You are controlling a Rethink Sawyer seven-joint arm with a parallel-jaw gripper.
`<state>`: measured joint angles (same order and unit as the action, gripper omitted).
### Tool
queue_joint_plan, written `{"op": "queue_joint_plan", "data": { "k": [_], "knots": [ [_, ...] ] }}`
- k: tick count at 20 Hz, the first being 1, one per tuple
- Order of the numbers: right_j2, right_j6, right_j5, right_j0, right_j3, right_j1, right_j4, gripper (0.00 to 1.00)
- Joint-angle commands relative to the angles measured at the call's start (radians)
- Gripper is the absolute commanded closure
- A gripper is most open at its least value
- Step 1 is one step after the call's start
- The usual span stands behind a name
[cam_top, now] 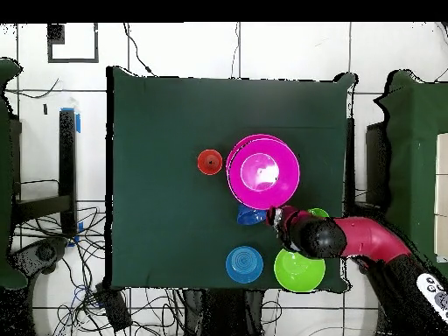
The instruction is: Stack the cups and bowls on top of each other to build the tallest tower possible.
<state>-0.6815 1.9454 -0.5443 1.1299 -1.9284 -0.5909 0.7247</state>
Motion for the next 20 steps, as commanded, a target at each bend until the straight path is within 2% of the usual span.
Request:
{"op": "queue_joint_plan", "data": {
  "k": [1,14,20],
  "knots": [
    [-0.079,-0.392,-0.132,-0.018,0.133,0.1,0.079,0.0],
    [-0.036,-0.339,0.007,-0.061,0.223,0.291,0.141,0.0],
    [-0.018,-0.283,0.051,-0.066,0.197,0.287,0.156,0.0]
  ]
}}
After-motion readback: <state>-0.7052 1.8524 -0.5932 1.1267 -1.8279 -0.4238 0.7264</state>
